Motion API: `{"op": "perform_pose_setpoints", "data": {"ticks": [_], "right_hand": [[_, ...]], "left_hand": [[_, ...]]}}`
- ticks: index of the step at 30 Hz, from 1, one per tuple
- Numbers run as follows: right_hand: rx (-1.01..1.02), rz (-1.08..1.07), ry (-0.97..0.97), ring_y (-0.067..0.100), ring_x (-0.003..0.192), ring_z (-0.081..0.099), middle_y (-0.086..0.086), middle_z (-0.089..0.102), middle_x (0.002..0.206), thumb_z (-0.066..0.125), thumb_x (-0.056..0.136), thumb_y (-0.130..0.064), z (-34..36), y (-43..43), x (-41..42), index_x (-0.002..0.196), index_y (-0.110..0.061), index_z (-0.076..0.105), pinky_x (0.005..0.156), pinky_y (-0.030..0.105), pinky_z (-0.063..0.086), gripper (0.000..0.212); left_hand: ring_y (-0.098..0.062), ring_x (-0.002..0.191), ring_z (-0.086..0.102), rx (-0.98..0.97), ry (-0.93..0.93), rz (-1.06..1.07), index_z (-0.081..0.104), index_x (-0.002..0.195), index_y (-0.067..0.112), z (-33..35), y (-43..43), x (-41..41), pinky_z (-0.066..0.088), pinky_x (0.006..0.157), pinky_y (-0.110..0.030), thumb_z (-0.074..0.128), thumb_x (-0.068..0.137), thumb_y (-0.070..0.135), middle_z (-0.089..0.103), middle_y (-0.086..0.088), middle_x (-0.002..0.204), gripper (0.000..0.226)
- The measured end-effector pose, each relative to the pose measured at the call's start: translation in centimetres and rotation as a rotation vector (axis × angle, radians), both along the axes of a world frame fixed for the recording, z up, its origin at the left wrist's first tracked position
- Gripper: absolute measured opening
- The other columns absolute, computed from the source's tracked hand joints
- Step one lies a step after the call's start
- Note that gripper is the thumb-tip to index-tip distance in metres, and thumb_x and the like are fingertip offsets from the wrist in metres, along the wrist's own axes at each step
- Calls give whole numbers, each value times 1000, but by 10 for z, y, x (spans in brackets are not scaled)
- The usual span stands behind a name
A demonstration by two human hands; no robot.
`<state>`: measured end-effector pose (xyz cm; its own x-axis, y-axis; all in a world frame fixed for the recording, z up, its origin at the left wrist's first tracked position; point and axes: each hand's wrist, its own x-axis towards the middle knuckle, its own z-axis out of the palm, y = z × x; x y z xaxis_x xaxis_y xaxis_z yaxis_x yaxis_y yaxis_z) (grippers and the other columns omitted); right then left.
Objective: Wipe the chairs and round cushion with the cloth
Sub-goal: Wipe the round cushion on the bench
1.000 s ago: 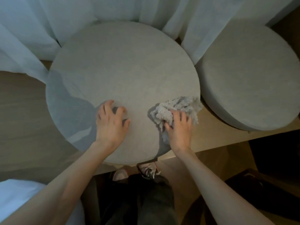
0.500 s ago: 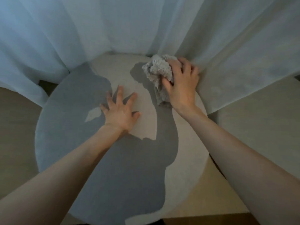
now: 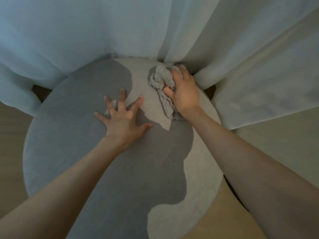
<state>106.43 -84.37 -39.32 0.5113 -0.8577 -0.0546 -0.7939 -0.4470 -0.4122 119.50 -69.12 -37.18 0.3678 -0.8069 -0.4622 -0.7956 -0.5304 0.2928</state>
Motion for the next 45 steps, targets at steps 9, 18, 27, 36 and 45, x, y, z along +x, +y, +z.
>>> {"op": "perform_pose_setpoints", "data": {"ticks": [9, 18, 27, 36, 45], "right_hand": [[79, -254, -86, 32, 124, 44, 17, 44, 138, 66, 87, -20, 15, 98, -95, 136, -7, 46, 95, 35, 40, 54], [58, -517, -48, 28, 106, 48, 11, 52, 114, 69, 78, -29, 38, 202, -143, 115, -10, 58, 80, 28, 34, 43], [-30, -141, -183, 36, 127, 35, 12, 38, 143, 62, 86, -38, 69, 61, -31, 134, -19, 52, 106, 41, 31, 52], [93, 49, 202, 47, 143, 3, 7, 14, 160, 55, 87, -56, 6, 24, 34, 148, -33, 29, 116, 58, 6, 70], [-30, 73, 237, 35, 126, 42, 11, 37, 150, 60, 84, -11, 16, 20, -31, 137, -12, 46, 102, 36, 29, 55]], "left_hand": [[-43, 141, -21, -2, -37, 20, 3, 148, 49, -7, 7, -6, -3, 96, -80, 48, 82, 69, -17, 5, 159, 82], [-43, 143, -4, -39, -129, 19, 3, 148, 48, -5, 42, -28, 6, 102, -75, 31, 90, 67, -7, 6, 161, 67], [-41, 119, 32, -145, -141, -177, 25, 146, 45, 0, 41, 29, 33, 103, -46, 53, 76, 72, 11, -8, 158, 80], [-34, 133, 22, -143, -181, -130, 24, 150, 34, -10, 32, 30, 15, 107, -68, 64, 70, 67, 21, -10, 152, 95], [-42, 143, -10, -58, -110, -95, 10, 152, 34, -7, 30, 23, 8, 104, -75, 60, 79, 58, 5, -7, 157, 91]]}}
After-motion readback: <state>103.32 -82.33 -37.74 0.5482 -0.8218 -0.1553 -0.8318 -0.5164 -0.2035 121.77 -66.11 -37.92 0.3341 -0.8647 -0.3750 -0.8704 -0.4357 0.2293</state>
